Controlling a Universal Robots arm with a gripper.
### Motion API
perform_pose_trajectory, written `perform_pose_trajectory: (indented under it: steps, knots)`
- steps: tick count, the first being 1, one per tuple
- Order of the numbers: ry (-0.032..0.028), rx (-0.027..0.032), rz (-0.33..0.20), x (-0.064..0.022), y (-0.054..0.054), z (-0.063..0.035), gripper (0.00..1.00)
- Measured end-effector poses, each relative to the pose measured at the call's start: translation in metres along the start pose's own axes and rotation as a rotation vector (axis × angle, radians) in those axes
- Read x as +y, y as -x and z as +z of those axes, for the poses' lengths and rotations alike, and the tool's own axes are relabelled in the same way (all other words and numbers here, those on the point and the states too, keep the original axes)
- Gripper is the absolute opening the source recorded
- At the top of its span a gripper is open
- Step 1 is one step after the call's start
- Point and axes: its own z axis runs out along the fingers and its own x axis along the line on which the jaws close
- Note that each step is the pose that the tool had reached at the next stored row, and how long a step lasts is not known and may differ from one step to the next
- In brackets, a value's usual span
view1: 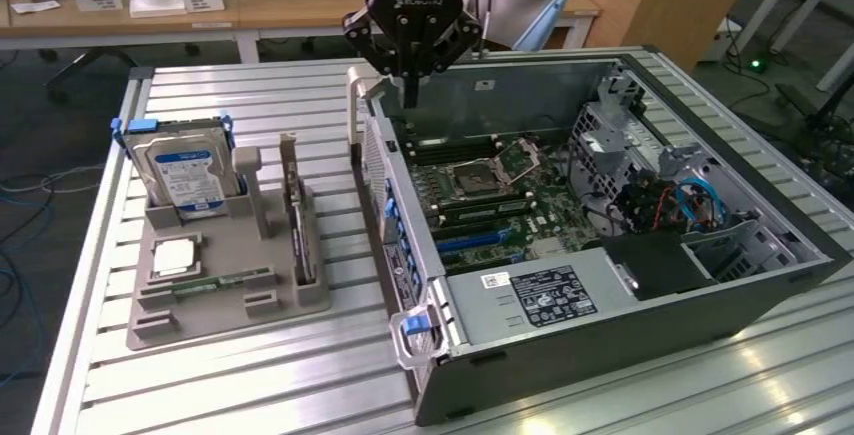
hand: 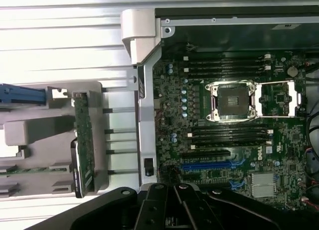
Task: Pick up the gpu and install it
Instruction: 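Reach for the gpu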
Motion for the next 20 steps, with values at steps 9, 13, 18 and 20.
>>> perform_pose_trajectory:
  steps: [9,13,18,20]
  knots:
    - [-0.0008,-0.0001,0.000,-0.0018,-0.017,-0.0001,0.10]
    - [-0.0011,-0.0001,0.000,-0.0027,-0.026,-0.0001,0.10]
    - [-0.0016,-0.0001,0.000,-0.0039,-0.037,-0.0002,0.10]
    - [-0.0017,-0.0001,0.000,-0.0044,-0.041,-0.0002,0.10]
